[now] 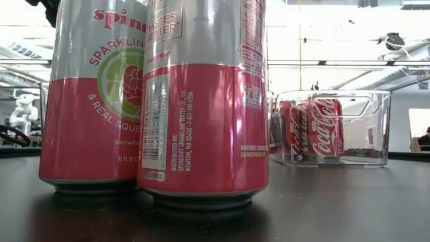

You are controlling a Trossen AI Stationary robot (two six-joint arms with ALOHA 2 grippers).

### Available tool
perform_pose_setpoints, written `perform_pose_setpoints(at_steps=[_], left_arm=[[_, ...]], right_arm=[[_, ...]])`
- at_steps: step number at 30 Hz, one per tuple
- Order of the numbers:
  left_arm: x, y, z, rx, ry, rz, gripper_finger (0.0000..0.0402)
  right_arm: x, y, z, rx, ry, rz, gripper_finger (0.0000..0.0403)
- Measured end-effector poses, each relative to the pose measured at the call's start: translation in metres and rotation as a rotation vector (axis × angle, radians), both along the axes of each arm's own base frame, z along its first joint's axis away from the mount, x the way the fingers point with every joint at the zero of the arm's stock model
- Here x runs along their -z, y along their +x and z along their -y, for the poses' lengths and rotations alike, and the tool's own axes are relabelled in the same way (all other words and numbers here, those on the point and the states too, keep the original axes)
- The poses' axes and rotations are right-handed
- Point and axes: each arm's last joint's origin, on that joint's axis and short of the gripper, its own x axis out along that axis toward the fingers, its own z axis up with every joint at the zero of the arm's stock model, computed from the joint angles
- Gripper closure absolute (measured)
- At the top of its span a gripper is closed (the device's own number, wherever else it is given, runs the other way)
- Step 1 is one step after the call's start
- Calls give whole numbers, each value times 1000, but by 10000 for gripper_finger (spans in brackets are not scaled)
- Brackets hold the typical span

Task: Sort soda cans
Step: Put the bottom right red and white soda can into the middle transparent bin

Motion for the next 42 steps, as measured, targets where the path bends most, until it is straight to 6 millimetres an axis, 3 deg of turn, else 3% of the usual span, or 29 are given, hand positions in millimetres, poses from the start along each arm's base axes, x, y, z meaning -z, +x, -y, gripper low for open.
perform_pose_setpoints(at_steps=[6,11,18,31,42], left_arm=[[0,0,0,0,0,0,97],[0,0,0,0,0,0,97],[-2,2,1,0,-14,26,97],[-4,2,1,0,-22,42,97],[-4,2,1,0,-22,42,97]], right_arm=[[6,-26,-37,47,23,-18,55],[33,-51,-67,102,35,-90,55],[58,-67,-98,168,142,-57,55],[89,-63,-134,182,163,-147,55],[104,-60,-142,181,138,-216,55]])
